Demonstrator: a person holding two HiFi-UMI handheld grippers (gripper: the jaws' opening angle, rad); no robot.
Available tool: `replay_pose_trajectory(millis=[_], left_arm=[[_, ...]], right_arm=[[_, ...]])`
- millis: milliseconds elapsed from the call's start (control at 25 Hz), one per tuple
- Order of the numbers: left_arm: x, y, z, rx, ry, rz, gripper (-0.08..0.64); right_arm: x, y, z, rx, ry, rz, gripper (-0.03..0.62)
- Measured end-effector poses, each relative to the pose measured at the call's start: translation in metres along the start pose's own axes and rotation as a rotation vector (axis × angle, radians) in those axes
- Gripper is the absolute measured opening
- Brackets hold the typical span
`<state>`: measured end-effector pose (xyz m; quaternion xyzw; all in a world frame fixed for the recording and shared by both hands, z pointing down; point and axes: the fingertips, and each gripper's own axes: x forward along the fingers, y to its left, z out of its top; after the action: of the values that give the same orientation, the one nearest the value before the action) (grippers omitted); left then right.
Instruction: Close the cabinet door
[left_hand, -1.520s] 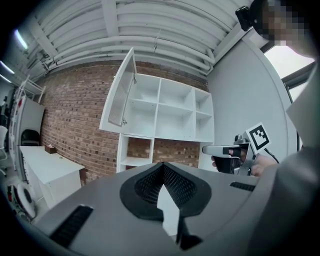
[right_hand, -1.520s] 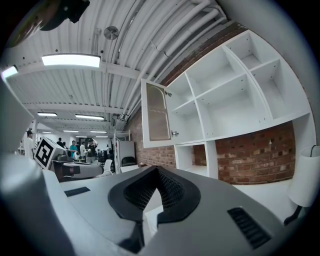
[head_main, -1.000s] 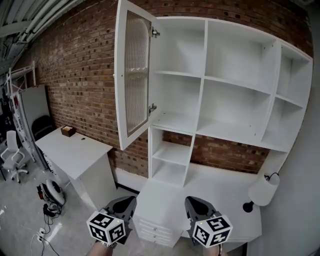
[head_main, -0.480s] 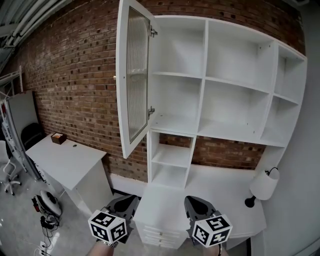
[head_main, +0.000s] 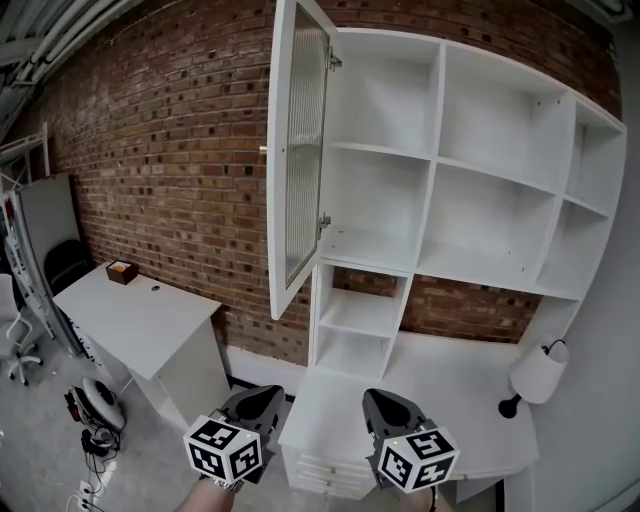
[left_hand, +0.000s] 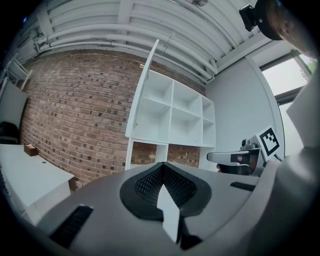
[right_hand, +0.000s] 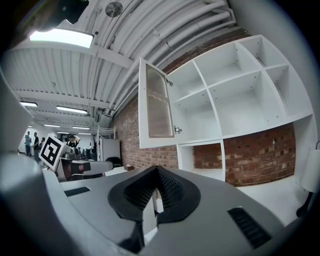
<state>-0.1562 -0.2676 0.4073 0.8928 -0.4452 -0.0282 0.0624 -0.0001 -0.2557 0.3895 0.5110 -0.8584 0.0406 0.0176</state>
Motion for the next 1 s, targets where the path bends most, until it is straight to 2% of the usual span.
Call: replay_pose_trajectory(millis=[360, 440, 600, 720, 1000], left_arm=[[0.001, 0.026, 0.0, 0.002, 0.004, 0.048, 0.008], [0.002, 0.032, 0.001, 0.001, -0.001, 0.065, 0.006], [0.006, 0.04, 0.003, -0.012, -0.008, 0.087, 0.008], [0.012, 0.044, 0.011, -0.002, -0.016, 0.094, 0.006], [0.016, 0.054, 0.012, 0.005, -0.012, 0.103, 0.008]], right_arm=[[0.05, 0.023, 0.02, -0.011, -0.041, 0.041, 0.031], [0.063, 0.03, 0.023, -0.015, -0.037, 0.069, 0.1], [0.091, 0.044, 0.033, -0.03, -0.045, 0.121, 0.111], [0.113, 0.055, 0.046, -0.026, -0.056, 0.147, 0.153], [0.164, 0.077, 0.067, -0.054, -0.056, 0.156, 0.217]])
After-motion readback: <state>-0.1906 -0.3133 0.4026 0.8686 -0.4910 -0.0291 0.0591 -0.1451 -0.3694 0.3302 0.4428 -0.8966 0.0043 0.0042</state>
